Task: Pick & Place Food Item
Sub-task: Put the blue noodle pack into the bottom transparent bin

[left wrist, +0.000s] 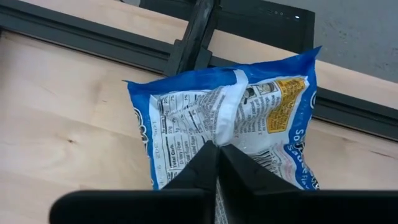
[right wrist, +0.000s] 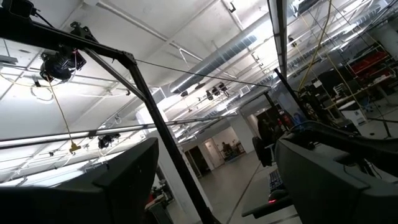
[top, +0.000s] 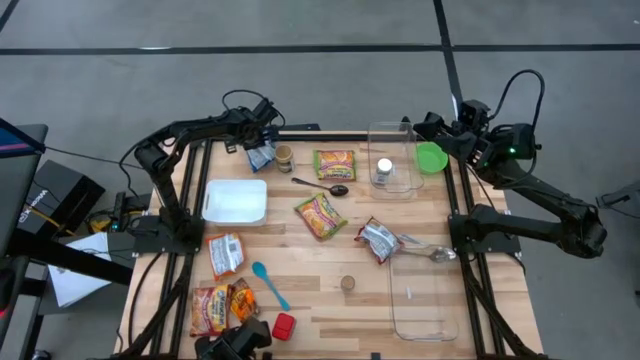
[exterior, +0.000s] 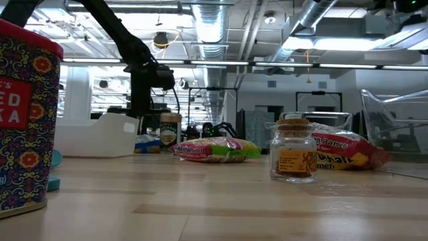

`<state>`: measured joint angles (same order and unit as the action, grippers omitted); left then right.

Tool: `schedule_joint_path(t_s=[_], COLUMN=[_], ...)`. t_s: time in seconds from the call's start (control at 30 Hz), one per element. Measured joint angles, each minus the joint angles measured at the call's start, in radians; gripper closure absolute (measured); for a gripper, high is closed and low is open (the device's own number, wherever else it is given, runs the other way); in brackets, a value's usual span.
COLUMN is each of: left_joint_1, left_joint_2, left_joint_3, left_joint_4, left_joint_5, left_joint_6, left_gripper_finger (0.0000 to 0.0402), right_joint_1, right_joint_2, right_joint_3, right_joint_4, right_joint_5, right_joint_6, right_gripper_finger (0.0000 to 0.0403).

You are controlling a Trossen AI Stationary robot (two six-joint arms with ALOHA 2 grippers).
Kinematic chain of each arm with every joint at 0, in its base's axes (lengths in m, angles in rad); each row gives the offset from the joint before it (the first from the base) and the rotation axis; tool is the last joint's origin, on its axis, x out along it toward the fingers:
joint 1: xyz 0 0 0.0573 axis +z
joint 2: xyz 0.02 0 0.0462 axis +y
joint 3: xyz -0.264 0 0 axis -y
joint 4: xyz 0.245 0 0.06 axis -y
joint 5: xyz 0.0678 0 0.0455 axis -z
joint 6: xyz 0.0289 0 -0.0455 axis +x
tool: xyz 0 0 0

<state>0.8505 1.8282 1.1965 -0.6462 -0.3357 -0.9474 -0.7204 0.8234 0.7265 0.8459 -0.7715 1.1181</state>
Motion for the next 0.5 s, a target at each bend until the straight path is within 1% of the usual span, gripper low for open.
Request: schedule_joint_path(t_s=[0.23, 0.5], left_joint_1=[-0.006, 0.015], left_joint_2=[-0.041, -0.163], left_joint_3=[0.000, 0.000], left_joint_4=[0.042, 0.093], left_joint_5=[0.008, -0.008], left_joint_6=[0.103, 0.191], left_gripper_finger=[0.0401, 0.0401], right_joint_1=[0.000, 0.000], right_joint_2=[0.000, 0.000], right_joint_3=[0.000, 0.000], right_joint_4=[0.000, 0.000], right_joint_5=[0.001, 0.002], right_joint_6=[0.000, -0.001], right_gripper_finger=[0.0088, 0.0088])
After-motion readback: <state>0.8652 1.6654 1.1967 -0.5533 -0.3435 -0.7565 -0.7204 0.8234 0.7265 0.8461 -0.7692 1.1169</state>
